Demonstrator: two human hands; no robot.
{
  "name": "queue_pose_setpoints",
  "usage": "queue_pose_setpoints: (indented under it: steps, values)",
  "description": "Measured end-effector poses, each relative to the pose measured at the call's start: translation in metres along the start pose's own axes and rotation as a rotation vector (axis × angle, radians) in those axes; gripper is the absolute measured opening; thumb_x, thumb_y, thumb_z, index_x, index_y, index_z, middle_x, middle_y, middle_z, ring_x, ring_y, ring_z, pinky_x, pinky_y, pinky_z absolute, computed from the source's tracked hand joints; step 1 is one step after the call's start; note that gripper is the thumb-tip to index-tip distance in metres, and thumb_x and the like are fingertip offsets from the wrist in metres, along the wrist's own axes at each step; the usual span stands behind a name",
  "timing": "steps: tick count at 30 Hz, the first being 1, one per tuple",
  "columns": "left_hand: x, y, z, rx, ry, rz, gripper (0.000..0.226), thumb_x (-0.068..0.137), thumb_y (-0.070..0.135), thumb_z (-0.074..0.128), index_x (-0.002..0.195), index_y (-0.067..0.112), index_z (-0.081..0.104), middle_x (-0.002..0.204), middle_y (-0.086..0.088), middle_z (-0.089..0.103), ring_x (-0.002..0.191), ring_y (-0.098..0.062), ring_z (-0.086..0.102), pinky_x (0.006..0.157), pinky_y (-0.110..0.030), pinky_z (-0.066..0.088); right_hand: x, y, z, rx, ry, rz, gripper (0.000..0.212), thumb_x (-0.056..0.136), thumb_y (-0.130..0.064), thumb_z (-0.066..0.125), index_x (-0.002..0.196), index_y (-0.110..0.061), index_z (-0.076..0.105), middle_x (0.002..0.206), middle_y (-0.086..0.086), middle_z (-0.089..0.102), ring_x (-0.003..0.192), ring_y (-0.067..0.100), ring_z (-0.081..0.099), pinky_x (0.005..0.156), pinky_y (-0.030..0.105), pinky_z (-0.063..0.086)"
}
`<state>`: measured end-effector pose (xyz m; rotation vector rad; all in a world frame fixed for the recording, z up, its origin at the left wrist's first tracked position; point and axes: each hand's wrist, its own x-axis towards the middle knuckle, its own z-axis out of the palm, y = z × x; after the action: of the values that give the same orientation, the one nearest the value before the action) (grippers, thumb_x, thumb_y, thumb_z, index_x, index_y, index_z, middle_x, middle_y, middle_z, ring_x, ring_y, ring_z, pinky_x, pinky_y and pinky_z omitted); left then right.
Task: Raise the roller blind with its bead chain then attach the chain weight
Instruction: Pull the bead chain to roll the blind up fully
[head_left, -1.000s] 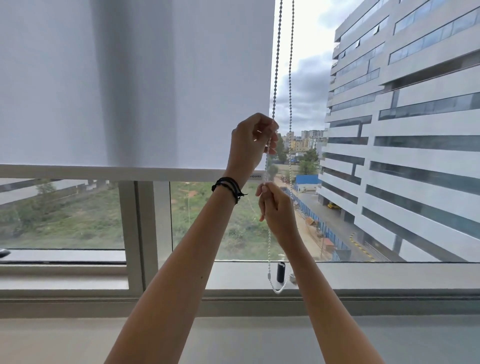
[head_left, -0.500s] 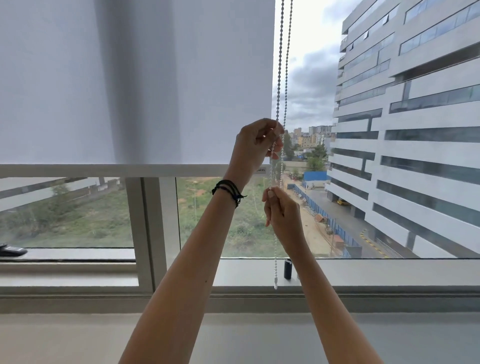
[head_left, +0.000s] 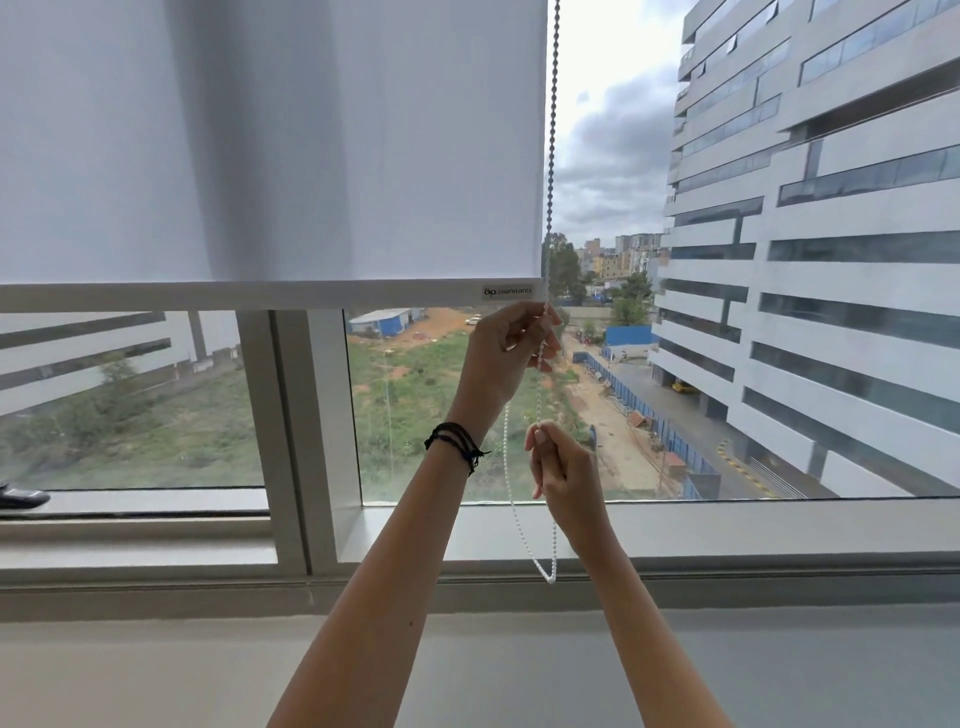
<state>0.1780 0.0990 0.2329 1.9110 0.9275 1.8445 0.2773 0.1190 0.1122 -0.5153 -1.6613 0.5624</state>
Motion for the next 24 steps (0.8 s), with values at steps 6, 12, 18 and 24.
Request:
queue_pose_setpoints:
  steps: [6, 12, 18, 24]
  values:
    - [-0.02, -0.031, 0.002, 0.017, -0.004, -0.038, 0.017, 0.094, -0.004, 0.048, 0.092, 0.007, 0.062, 0.067, -0.002, 0.061, 0.056, 0.0, 0.061, 0.055, -0.018, 0.054, -0.019, 0.023, 0.005, -0.026, -0.03, 0.08, 0.026, 0.095, 0.004, 0.038, 0.075, -0.005, 0.051, 0.05, 0.002, 0.042, 0.044, 0.006, 0.037, 0.046, 0.019, 0.034]
    - [-0.044, -0.06, 0.001, 0.052, -0.002, -0.097, 0.015, 0.094, 0.0, 0.051, 0.091, 0.009, 0.063, 0.071, -0.001, 0.063, 0.061, -0.004, 0.062, 0.061, -0.024, 0.058, -0.038, 0.049, 0.011, -0.088, -0.09, 0.152, 0.027, 0.092, 0.009, 0.039, 0.073, -0.006, 0.053, 0.052, 0.0, 0.052, 0.048, 0.01, 0.049, 0.056, 0.023, 0.042]
    - [-0.063, -0.079, 0.003, 0.028, -0.013, -0.163, 0.016, 0.094, -0.001, 0.051, 0.089, 0.007, 0.063, 0.07, -0.005, 0.062, 0.059, -0.004, 0.061, 0.058, -0.019, 0.054, -0.057, 0.069, 0.014, -0.107, -0.113, 0.221, 0.037, 0.088, 0.014, 0.038, 0.072, -0.017, 0.05, 0.052, -0.003, 0.051, 0.05, 0.011, 0.048, 0.057, 0.024, 0.041]
    - [-0.082, -0.097, 0.006, 0.028, -0.037, -0.232, 0.018, 0.094, 0.004, 0.053, 0.086, 0.014, 0.065, 0.07, -0.003, 0.065, 0.062, -0.008, 0.063, 0.061, -0.024, 0.056, -0.073, 0.082, 0.015, -0.189, -0.146, 0.26, 0.043, 0.087, 0.013, 0.042, 0.066, -0.025, 0.045, 0.061, 0.001, 0.055, 0.06, 0.017, 0.054, 0.063, 0.032, 0.046]
